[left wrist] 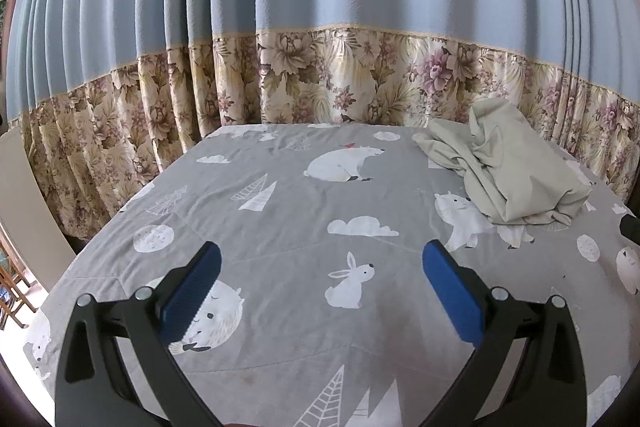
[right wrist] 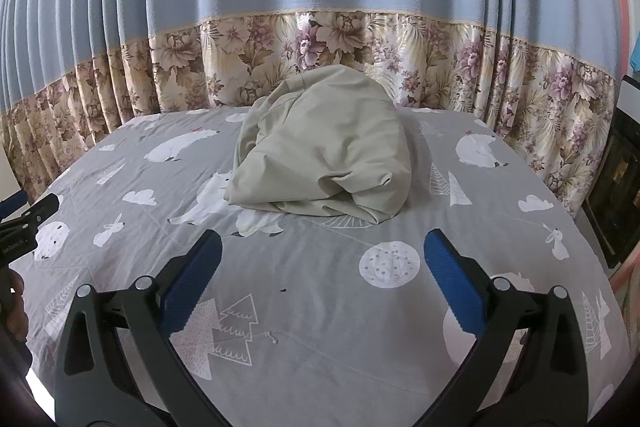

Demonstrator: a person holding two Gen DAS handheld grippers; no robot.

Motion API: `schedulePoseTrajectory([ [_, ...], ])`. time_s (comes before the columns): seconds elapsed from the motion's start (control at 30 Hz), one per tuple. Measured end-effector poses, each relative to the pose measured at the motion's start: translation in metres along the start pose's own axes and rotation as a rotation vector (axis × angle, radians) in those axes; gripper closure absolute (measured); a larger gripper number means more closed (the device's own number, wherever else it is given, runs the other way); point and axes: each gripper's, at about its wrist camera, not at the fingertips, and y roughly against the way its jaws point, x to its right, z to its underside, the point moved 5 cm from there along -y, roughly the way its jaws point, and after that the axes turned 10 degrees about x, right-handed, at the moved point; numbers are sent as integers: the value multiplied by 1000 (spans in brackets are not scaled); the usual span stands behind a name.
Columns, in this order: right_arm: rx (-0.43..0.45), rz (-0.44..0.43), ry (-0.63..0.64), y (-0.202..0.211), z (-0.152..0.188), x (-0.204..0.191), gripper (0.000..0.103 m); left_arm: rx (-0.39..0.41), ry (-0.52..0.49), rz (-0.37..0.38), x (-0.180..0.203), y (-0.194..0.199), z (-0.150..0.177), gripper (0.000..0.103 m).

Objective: Fold large clothes

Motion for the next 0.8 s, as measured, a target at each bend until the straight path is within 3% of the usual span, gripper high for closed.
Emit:
schedulePoseTrajectory([
  [0.8, -10, -4, 12, -5, 1, -1, 3, -2, -1, -13, 3, -2, -2, 2],
])
